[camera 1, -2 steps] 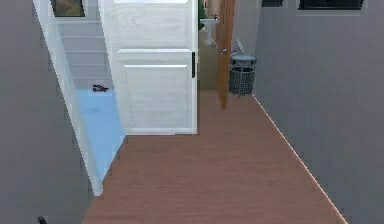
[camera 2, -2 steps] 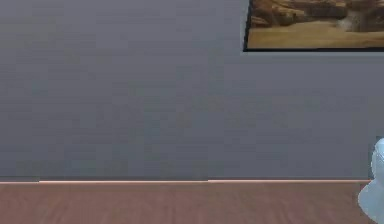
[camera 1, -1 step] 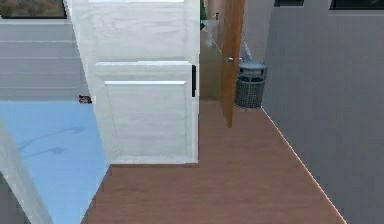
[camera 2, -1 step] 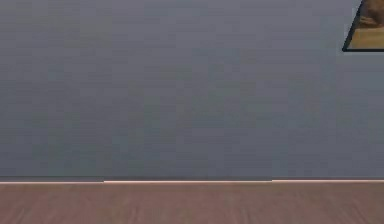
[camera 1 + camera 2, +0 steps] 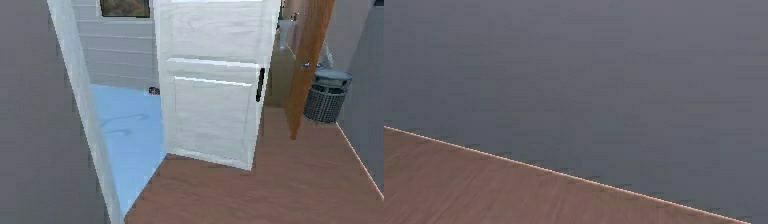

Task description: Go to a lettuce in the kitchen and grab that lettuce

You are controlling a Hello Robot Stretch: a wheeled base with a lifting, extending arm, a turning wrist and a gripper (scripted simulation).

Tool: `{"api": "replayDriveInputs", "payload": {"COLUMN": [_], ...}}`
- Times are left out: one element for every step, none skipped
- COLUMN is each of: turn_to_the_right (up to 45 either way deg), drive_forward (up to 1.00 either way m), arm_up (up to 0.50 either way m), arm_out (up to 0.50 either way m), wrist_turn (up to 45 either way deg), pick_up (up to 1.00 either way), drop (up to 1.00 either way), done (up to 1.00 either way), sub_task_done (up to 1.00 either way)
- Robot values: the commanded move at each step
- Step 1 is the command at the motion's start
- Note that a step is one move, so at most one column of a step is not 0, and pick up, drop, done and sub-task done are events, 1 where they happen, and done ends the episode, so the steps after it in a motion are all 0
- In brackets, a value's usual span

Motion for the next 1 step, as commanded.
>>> {"api": "replayDriveInputs", "payload": {"turn_to_the_right": [0.0], "drive_forward": [1.0], "arm_up": [0.0], "arm_out": [0.0], "wrist_turn": [0.0], "pick_up": [0.0], "drop": [0.0], "done": [0.0], "sub_task_done": [0.0]}}
